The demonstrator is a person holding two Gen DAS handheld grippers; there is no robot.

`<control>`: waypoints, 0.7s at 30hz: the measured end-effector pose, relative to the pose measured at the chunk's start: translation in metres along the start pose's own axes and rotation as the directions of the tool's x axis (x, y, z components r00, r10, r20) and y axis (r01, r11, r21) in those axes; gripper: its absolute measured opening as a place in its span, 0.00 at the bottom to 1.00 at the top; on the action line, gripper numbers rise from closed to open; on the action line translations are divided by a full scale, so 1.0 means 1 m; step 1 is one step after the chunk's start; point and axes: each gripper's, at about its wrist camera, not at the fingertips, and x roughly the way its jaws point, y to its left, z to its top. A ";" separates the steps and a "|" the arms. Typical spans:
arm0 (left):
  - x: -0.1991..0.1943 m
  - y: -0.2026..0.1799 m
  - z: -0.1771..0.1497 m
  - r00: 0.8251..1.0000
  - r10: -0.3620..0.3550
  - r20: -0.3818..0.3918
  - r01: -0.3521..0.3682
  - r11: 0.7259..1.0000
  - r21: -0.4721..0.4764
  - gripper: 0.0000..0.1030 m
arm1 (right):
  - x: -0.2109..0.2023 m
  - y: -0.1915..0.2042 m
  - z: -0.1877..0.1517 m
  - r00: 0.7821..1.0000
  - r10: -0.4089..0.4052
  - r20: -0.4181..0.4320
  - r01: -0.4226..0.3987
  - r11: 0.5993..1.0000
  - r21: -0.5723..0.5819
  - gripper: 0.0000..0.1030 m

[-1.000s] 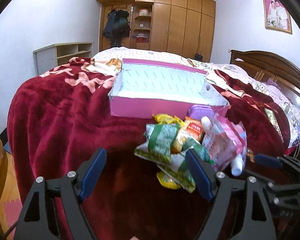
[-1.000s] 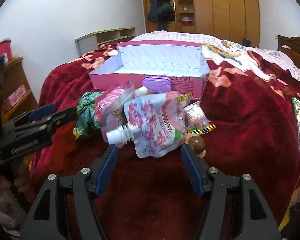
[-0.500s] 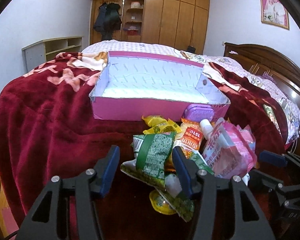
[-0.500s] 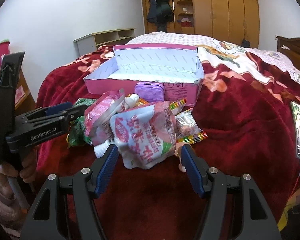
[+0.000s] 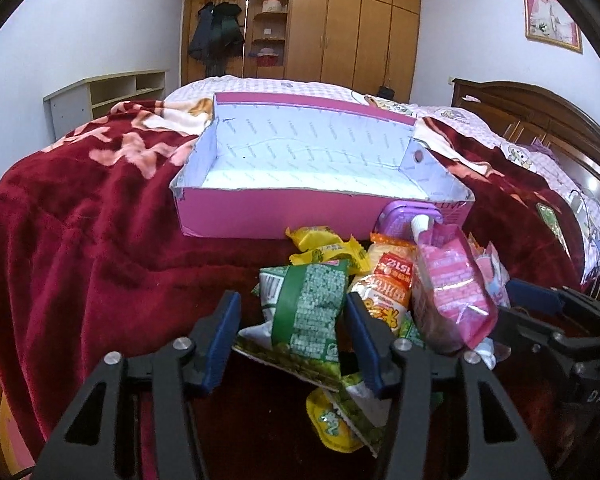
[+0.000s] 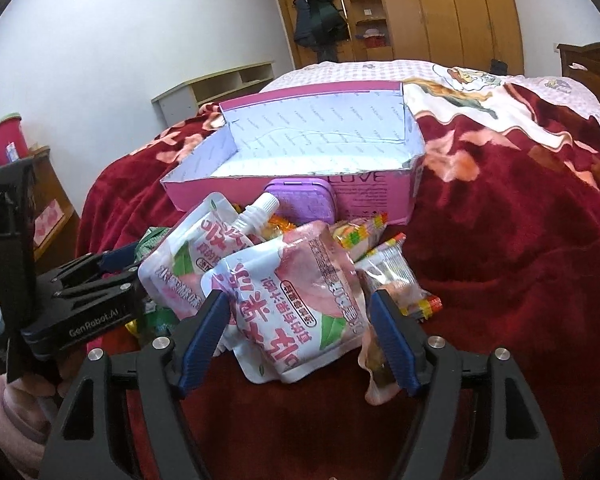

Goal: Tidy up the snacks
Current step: 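Grasp the green snack bag with the left tool while the right tool grasps the pink spout pouch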

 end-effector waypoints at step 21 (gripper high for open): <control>0.003 -0.001 0.002 1.000 -0.004 0.023 0.004 1.000 0.004 0.45 | 0.007 0.000 0.006 0.999 -0.026 -0.020 0.024 0.993 -0.116 0.76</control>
